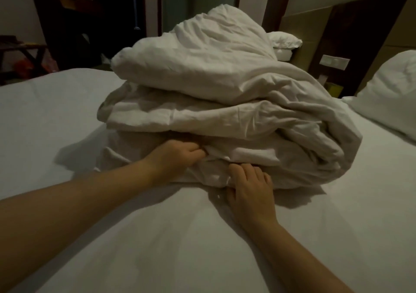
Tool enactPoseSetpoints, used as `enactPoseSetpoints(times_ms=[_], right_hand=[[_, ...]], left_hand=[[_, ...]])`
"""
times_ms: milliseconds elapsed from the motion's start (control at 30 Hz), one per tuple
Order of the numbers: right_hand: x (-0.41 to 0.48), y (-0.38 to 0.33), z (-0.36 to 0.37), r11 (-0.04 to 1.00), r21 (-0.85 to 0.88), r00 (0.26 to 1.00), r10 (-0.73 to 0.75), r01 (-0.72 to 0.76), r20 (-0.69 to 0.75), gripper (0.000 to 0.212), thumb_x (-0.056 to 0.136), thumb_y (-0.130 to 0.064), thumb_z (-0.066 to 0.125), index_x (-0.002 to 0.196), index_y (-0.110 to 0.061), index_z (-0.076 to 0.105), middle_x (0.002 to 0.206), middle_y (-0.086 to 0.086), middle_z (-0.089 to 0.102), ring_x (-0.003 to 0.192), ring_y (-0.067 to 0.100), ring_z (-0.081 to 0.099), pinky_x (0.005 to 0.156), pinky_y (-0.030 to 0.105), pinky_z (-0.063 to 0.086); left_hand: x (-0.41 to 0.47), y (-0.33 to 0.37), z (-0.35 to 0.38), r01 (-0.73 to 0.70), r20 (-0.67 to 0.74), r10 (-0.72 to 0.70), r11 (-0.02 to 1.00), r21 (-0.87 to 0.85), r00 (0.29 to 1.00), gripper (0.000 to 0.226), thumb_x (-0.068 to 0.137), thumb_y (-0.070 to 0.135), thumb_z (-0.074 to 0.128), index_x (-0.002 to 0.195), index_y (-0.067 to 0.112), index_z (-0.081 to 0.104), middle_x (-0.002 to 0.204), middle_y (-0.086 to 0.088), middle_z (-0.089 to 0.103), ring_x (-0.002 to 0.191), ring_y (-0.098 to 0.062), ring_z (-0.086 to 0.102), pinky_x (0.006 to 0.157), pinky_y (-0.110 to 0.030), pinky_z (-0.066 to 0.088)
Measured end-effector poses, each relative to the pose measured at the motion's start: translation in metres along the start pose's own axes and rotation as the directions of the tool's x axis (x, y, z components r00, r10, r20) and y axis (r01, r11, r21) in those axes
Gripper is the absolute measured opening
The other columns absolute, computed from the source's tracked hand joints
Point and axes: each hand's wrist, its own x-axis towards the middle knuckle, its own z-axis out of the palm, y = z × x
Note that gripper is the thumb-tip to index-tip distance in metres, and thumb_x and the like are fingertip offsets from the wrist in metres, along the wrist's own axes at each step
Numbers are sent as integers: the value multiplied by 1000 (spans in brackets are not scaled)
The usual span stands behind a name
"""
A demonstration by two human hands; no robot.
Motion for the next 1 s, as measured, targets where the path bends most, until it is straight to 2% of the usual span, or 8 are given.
enactPoseSetpoints(times_ms=[133, 233, 367, 500, 567, 667, 833, 1000], right_hand=[[1, 0, -14, 994, 42, 994, -97, 100, -59, 31, 78, -29, 46, 96, -17, 68, 93, 2, 65, 85, 25, 59, 77, 34, 33], [-4, 8, -16, 979, 1, 973, -203, 204, -110, 41, 78, -28, 50, 117, -20, 59, 117, 5, 58, 108, 25, 52, 93, 39, 34], [3, 10, -15, 963, -70, 963, -263, 259, -51, 67, 74, -34, 62, 136, -23, 40, 140, 6, 39, 130, 27, 36, 109, 48, 21], [21, -2, -3, 954, -168, 967, -234, 249, 103, 98, 50, -29, 87, 136, -24, 40, 134, 11, 45, 128, 32, 36, 111, 51, 13], [27, -12, 2, 953, -173, 965, -227, 248, 132, 91, 51, -25, 86, 132, -24, 43, 122, 9, 55, 118, 31, 42, 110, 53, 17], [30, -29, 3, 946, -83, 948, -306, 313, 87, 71, 64, -31, 75, 128, -24, 45, 120, 6, 59, 115, 26, 44, 110, 51, 18], [61, -64, -7, 914, 30, 913, -401, 404, -73, 57, 82, -35, 47, 138, -25, 40, 143, 6, 39, 134, 26, 33, 112, 51, 18], [105, -91, 2, 963, -47, 957, -269, 265, -111, 75, 71, -24, 71, 139, -21, 40, 142, 9, 40, 132, 30, 32, 110, 52, 14]], left_hand=[[-28, 9, -12, -82, -51, 82, 997, 4, 995, 26, 77, 16, 48, 102, 16, 57, 74, -6, 60, 54, -21, 52, 43, -26, 44], [-61, -12, -13, -73, -52, 87, 971, 229, 995, 42, 82, 35, 46, 122, 23, 47, 101, -4, 54, 79, -21, 51, 64, -33, 45], [-111, -54, -25, 119, -66, -102, 917, 381, 993, 50, 93, 49, 36, 133, 20, 43, 131, -16, 52, 113, -42, 47, 88, -55, 41], [-130, -70, -43, 169, -40, -164, 955, 244, 986, 46, 102, 35, 20, 126, 12, 50, 91, -18, 68, 70, -33, 64, 50, -33, 51], [-134, -71, -53, 169, -37, -165, 972, 164, 986, 55, 102, 37, 22, 97, 9, 69, 71, -11, 65, 54, -26, 61, 40, -24, 46], [-145, -66, -45, 259, 2, -261, 959, 118, 965, 32, 82, 23, 45, 76, 5, 71, 67, -11, 61, 54, -25, 59, 40, -25, 48], [-148, -56, -52, 431, -84, -433, 901, -43, 897, 38, 74, 24, 48, 108, 14, 60, 97, -9, 62, 81, -26, 59, 67, -26, 51], [-113, -67, -70, 583, -340, -538, 812, 37, 771, 75, 77, 50, 54, 140, 19, 27, 139, -15, 29, 118, -35, 41, 92, -41, 42]])
